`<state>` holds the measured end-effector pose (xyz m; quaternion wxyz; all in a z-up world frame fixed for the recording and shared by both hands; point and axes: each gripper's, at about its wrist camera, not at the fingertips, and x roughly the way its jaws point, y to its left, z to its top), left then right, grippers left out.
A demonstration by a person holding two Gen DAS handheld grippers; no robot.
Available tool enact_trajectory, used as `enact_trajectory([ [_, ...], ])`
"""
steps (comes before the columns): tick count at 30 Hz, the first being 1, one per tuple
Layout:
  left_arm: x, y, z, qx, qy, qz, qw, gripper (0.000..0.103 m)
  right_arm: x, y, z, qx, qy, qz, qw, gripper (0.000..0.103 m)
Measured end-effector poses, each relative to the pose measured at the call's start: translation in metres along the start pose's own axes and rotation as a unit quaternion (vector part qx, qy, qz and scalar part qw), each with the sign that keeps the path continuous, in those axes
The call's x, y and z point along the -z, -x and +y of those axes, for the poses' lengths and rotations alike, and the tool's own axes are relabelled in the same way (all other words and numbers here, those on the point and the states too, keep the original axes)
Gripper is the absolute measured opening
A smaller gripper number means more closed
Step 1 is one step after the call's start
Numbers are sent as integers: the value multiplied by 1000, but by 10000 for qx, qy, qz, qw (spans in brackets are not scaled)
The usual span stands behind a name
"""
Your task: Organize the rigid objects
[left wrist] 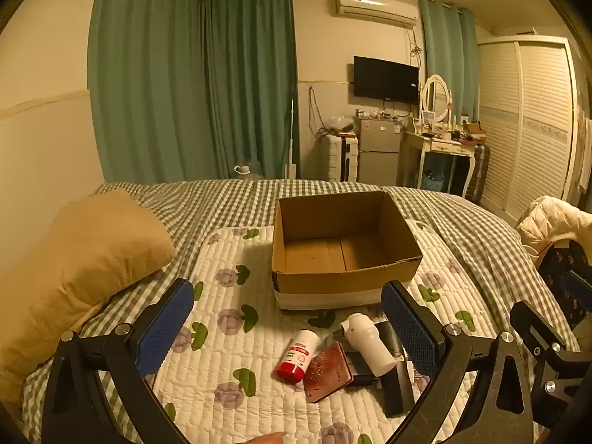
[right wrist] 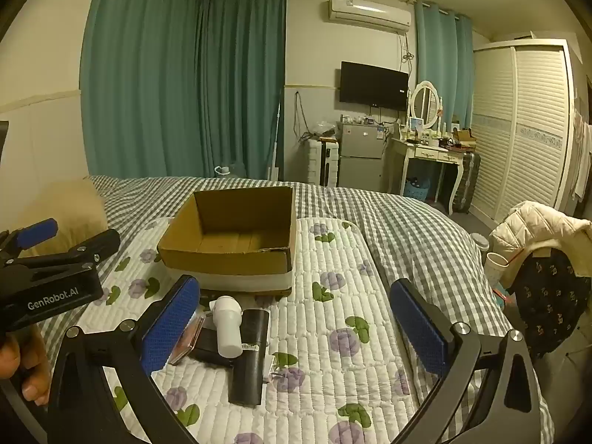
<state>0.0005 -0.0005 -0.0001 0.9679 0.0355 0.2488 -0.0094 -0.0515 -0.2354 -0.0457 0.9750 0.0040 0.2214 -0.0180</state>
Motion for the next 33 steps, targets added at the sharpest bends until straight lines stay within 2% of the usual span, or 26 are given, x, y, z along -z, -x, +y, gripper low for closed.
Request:
enact_trajectory([
  [4,-1,-2,1,67,152,52,9998,103,1,4,3,-3,15,29,10000,103],
  [6,0,-2,2,71,147,16,9999,103,-1,0,0,-53,-119,183,9997,103],
  [13,-2,-1,14,5,249,-25,9997,103,0,-1,0,-38,-116,112,9999,103],
  [19,-1,3,9,-84,210,-116,9997,103,-1,1,-1,-29,-78,66,9999,103],
  [33,2,1,11,-41,213,-93,9997,103,0,1,0,0,-82,33,10000,103],
])
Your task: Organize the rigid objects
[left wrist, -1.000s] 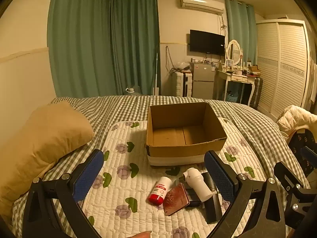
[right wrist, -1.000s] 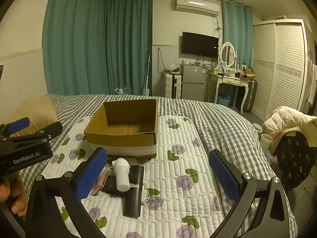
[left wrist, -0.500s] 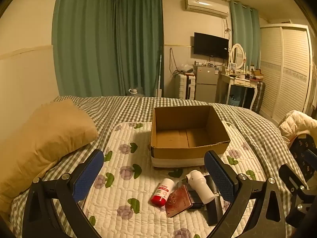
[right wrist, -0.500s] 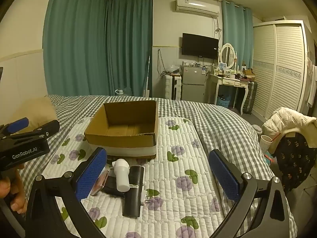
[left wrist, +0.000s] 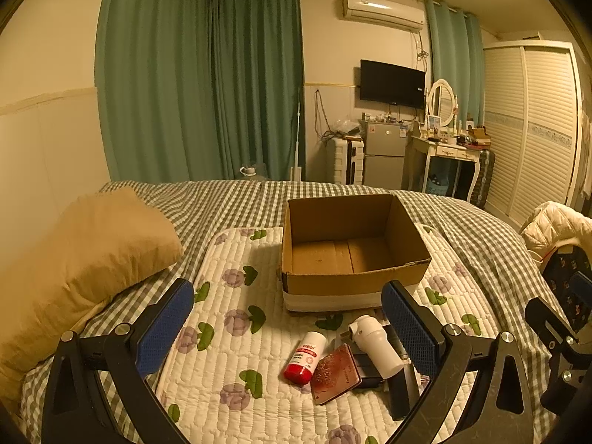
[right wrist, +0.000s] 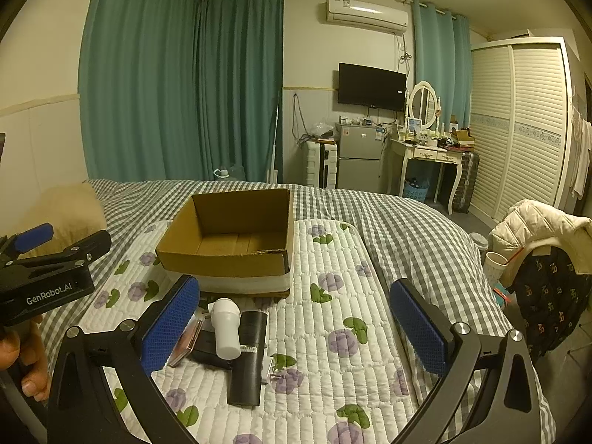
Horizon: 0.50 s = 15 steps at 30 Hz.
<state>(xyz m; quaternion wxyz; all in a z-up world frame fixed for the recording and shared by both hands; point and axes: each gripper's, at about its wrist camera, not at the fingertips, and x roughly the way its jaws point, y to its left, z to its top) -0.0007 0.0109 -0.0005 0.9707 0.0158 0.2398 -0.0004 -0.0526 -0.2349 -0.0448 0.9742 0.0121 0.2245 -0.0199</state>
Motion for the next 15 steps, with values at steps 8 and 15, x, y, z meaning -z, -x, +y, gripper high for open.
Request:
enact_trajectory([
  [8,1,-1,2,-25,16,-2,10000,103,0,0,-1,-8,8,-33,10000,103],
  [15,2,1,1,-20,-25,-29,10000,103,0,0,-1,-9,-4,-38,10000,103],
])
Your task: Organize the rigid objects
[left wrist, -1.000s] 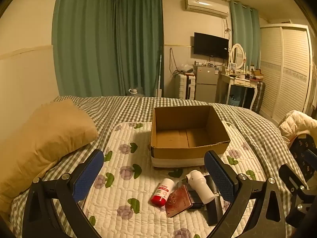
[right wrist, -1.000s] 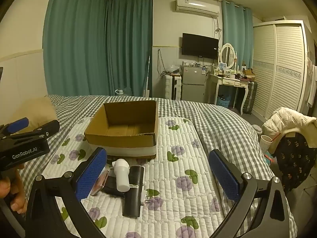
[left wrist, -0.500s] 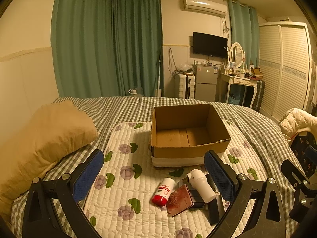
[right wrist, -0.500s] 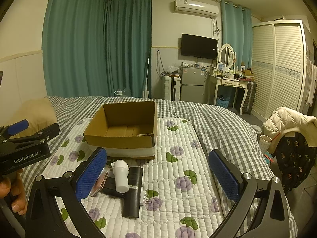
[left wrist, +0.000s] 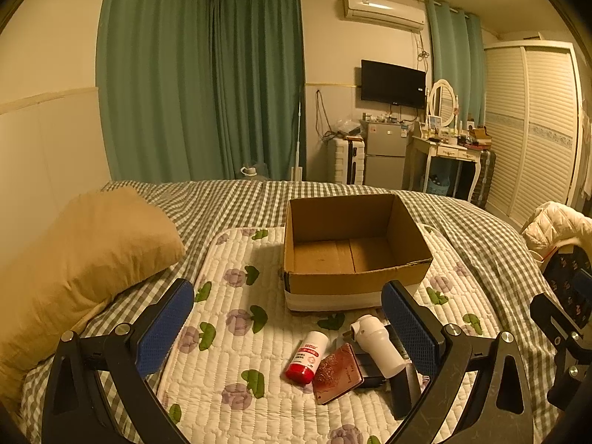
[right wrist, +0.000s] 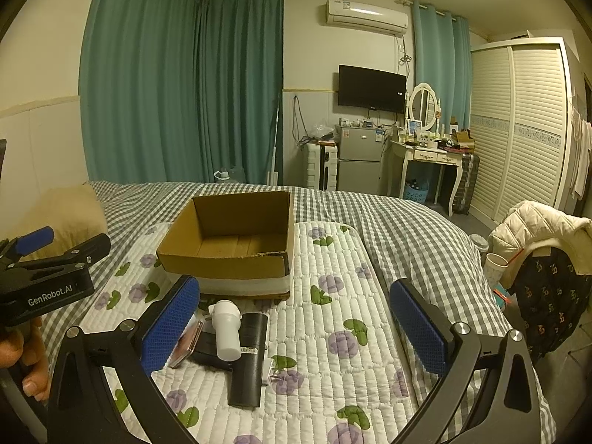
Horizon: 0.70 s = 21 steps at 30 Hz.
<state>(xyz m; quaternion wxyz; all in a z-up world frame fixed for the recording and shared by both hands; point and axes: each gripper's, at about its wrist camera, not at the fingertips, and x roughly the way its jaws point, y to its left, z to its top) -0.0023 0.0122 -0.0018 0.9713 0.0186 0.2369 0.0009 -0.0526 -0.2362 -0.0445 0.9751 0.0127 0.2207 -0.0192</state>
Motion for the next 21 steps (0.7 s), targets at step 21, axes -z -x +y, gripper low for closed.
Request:
enact_trajectory([
  [21,0,0,-1,-12,-46,-36,10000,103,-1,0,2,-16,-8,-23,10000,103],
])
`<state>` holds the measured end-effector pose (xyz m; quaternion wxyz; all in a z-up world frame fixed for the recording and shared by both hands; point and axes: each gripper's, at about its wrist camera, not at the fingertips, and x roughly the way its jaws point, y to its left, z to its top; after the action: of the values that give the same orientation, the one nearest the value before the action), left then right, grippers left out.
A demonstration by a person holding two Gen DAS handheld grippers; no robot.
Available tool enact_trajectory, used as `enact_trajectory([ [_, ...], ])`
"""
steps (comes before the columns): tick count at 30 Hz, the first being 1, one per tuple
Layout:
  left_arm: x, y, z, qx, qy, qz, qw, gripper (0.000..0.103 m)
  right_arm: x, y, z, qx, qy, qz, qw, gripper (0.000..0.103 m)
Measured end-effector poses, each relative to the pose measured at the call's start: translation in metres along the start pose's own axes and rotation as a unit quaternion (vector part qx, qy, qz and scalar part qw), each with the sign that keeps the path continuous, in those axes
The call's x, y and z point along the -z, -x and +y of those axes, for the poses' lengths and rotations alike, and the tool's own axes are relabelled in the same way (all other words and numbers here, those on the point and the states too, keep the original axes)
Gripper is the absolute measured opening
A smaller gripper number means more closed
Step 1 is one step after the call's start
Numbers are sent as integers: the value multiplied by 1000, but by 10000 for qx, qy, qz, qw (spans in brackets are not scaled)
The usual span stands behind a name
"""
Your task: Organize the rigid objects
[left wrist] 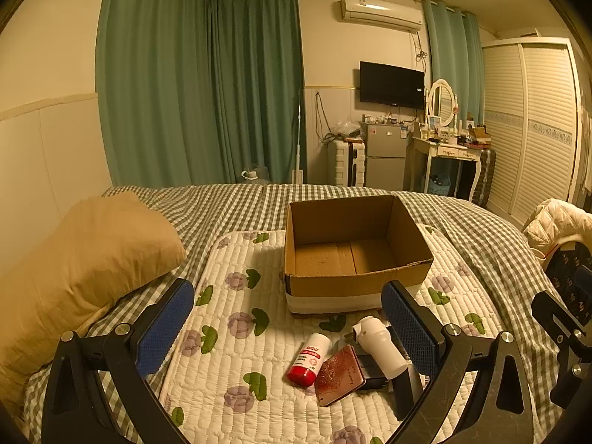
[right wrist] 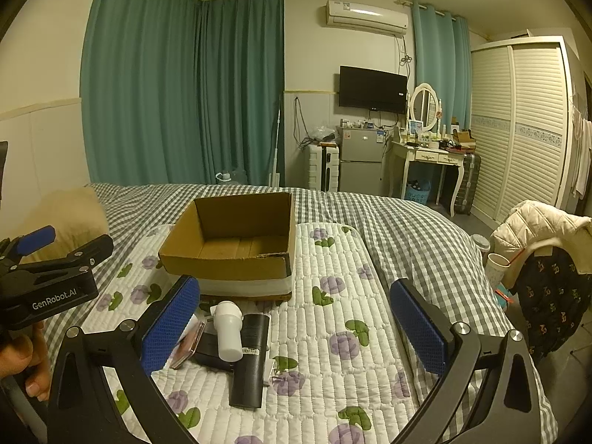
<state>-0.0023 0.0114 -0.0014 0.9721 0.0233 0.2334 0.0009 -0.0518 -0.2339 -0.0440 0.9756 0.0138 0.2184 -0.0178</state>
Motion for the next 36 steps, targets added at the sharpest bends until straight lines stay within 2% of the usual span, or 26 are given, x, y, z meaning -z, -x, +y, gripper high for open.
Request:
enact_trajectory([
  [31,2,-7,2,41,-13,-178,9998,103,4,3,-2,-276,61,-123,9995,103],
  [36,11,-19,0,-178,-263,-227,9992,103,9,-6,-2,-246,122,-35,9996,103],
])
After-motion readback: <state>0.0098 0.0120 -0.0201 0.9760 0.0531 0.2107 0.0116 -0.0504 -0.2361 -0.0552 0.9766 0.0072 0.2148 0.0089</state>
